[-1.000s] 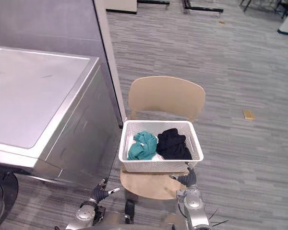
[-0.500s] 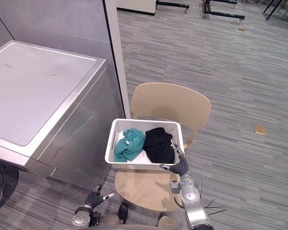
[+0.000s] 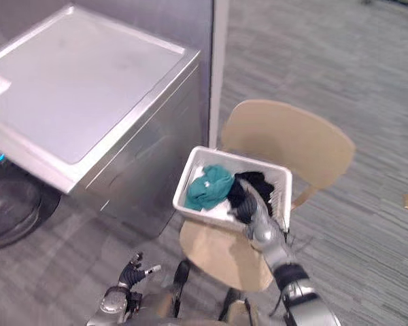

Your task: Pick up the laundry basket with both hands and put the clothes into the washing machine.

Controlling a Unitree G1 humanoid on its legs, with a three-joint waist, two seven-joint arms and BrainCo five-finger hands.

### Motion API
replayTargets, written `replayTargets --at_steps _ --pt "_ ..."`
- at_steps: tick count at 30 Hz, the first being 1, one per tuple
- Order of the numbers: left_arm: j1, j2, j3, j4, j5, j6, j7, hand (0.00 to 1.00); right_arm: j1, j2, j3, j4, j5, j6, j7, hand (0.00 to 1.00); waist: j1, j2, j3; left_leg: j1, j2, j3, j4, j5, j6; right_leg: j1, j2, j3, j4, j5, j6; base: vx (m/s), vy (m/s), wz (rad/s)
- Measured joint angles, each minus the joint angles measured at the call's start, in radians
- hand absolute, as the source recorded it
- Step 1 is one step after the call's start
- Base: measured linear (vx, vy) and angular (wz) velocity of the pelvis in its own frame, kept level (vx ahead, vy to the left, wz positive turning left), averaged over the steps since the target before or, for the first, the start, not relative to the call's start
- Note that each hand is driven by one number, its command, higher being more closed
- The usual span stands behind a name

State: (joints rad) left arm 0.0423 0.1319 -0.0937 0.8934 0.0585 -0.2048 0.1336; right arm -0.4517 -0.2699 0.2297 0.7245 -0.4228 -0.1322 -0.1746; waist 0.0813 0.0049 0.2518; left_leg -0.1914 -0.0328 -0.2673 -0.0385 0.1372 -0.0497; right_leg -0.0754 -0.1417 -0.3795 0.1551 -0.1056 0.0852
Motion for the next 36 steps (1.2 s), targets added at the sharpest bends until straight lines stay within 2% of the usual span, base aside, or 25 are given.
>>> replayTargets --at_steps 1,3,6,8,11,13,16,20,21,30,36 --pt "-0.020 0.001 0.016 0.000 -0.001 0.000 0.000 0.00 -0.071 -0.013 0.006 0.049 -0.003 0.004 -0.001 0.00 0.021 0.012 0.032 -0.020 0.000 -0.011 -0.003 0.011 0.002 -0.017 0.000 -0.011 0.006 0.001 0.000 -0.16 0.007 0.32" --pt "-0.030 0.006 0.023 0.001 -0.008 -0.001 0.003 0.00 -0.148 -0.027 0.024 0.117 -0.012 0.011 -0.003 0.00 0.050 0.019 0.051 -0.039 0.002 -0.019 -0.024 0.022 -0.001 -0.050 -0.003 -0.019 0.030 0.000 0.000 -0.11 0.001 0.21" --pt "-0.034 0.021 0.023 0.003 -0.009 -0.001 0.005 0.00 -0.278 -0.062 0.045 0.208 -0.020 0.027 -0.026 0.00 0.075 0.025 0.096 -0.073 0.001 -0.034 -0.047 0.056 0.001 -0.093 -0.012 -0.039 0.052 -0.003 -0.002 -0.05 -0.003 0.22" --pt "-0.044 0.021 0.021 0.003 -0.020 -0.001 0.007 0.00 -0.350 -0.096 0.046 0.275 -0.020 0.032 -0.042 0.00 0.086 0.033 0.120 -0.101 -0.006 -0.054 -0.051 0.076 0.003 -0.121 -0.020 -0.057 0.070 -0.009 -0.003 -0.01 -0.012 0.25" --pt "-0.082 0.020 0.018 0.001 -0.032 -0.011 0.024 0.00 -0.450 -0.143 0.054 0.365 -0.020 0.051 -0.046 0.00 0.100 0.049 0.162 -0.137 -0.011 -0.089 -0.051 0.092 -0.013 -0.150 -0.026 -0.081 0.090 -0.020 -0.007 -0.01 -0.030 0.29" --pt "-0.101 0.020 0.007 0.002 -0.054 -0.017 0.025 0.00 -0.508 -0.156 0.056 0.427 -0.021 0.060 -0.046 0.00 0.107 0.057 0.169 -0.170 -0.010 -0.102 -0.051 0.101 -0.017 -0.188 -0.029 -0.090 0.113 -0.033 -0.009 -0.03 -0.057 0.19" --pt "-0.135 0.011 -0.039 0.001 -0.085 -0.022 0.034 0.00 -0.562 -0.195 0.057 0.514 -0.021 0.081 -0.051 0.00 0.133 0.085 0.185 -0.201 -0.009 -0.115 -0.051 0.110 -0.021 -0.228 -0.032 -0.092 0.143 -0.044 -0.017 -0.03 -0.074 0.07" --pt "-0.170 -0.010 -0.079 0.003 -0.111 -0.026 0.044 0.00 -0.577 -0.249 0.062 0.532 -0.022 0.098 -0.066 0.00 0.153 0.116 0.201 -0.248 -0.004 -0.128 -0.052 0.121 -0.026 -0.289 -0.033 -0.091 0.176 -0.052 -0.025 -0.05 -0.060 -0.01" --pt "-0.181 -0.011 -0.097 0.002 -0.120 -0.027 0.043 0.00 -0.580 -0.260 0.063 0.530 -0.022 0.095 -0.069 1.00 0.153 0.124 0.205 -0.264 -0.004 -0.140 -0.053 0.125 -0.031 -0.309 -0.035 -0.094 0.191 -0.058 -0.028 -0.05 -0.082 0.08" --pt "-0.243 -0.034 -0.135 0.021 -0.128 -0.029 0.041 0.00 -0.586 -0.260 0.107 0.483 -0.019 0.082 -0.070 1.00 0.153 0.126 0.206 -0.279 0.004 -0.138 -0.054 0.125 -0.034 -0.362 -0.044 -0.077 0.270 -0.096 -0.041 -0.05 -0.089 -0.01" --pt "-0.258 -0.047 -0.130 0.018 -0.128 -0.024 0.042 0.00 -0.542 -0.219 0.035 0.419 0.045 0.099 -0.066 1.00 0.146 0.124 0.207 -0.239 0.013 -0.110 -0.054 0.129 -0.039 -0.330 -0.036 -0.055 0.262 -0.096 -0.042 -0.01 -0.069 -0.09"
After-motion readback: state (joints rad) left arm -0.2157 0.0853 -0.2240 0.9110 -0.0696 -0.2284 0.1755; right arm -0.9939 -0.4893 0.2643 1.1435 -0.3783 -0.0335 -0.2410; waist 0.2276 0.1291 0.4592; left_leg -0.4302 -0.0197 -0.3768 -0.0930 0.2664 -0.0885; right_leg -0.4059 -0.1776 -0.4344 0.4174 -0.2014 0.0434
